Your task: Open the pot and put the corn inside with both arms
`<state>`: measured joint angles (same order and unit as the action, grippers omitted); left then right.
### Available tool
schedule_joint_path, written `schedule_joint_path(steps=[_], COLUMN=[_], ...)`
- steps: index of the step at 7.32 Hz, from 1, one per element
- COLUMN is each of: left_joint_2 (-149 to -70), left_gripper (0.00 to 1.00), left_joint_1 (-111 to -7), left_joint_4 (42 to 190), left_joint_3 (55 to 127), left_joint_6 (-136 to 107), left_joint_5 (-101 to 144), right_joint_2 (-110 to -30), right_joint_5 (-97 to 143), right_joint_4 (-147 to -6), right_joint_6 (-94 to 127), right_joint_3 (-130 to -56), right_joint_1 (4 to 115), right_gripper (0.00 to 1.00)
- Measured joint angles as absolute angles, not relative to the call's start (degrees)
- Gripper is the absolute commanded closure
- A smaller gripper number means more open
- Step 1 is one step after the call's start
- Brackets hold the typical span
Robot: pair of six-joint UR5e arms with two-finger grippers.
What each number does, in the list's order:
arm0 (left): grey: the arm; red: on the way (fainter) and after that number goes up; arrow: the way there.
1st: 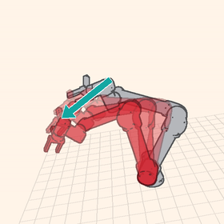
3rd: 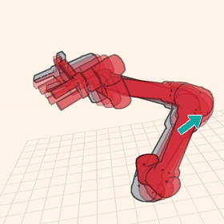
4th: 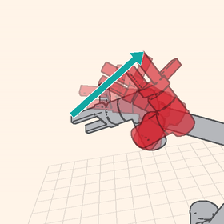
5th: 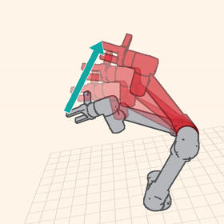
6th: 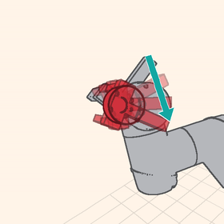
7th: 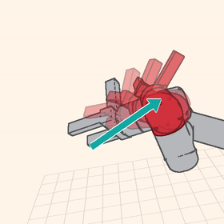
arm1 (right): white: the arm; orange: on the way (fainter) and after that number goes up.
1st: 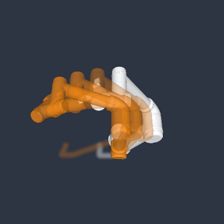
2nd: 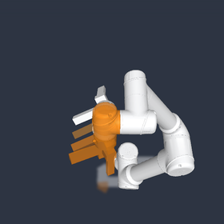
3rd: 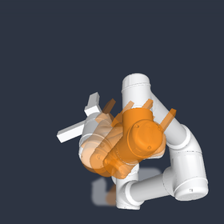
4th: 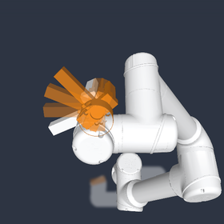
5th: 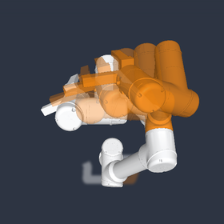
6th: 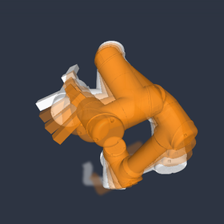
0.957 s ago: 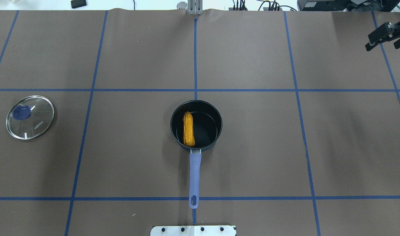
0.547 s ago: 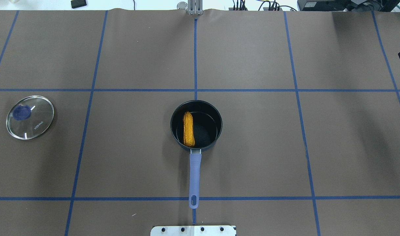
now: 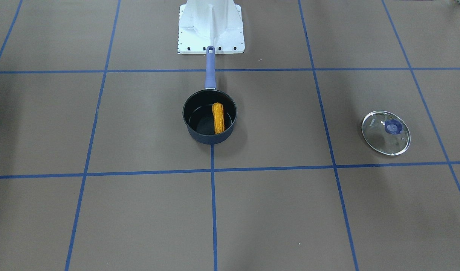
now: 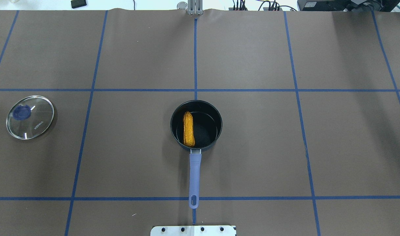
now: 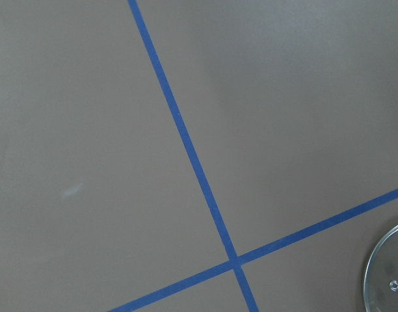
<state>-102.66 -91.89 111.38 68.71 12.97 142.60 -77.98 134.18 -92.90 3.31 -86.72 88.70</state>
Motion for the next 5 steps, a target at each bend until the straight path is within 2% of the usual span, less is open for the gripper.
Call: schedule_joint_path(steps=[3, 5], left_joint_2=[-98.7, -98.2], left_gripper=[0.02, 0.02], left_joint_1=[-92.0, -92.0], left_joint_4=[111.6, 111.6], left_joint_3=[73.6, 74.3], left_joint_6=[12.5, 12.4], left_joint_5=[142.9, 142.9], right_joint_2=[-79.4, -80.0], right_joint_5=[134.6, 134.9], right_joint_4=[-92.9, -92.9], right_joint_6=[3.1, 3.5], right_joint_3=[-87.7, -88.2], right_joint_1=[90.2, 90.2], right_gripper=[0.0, 0.0])
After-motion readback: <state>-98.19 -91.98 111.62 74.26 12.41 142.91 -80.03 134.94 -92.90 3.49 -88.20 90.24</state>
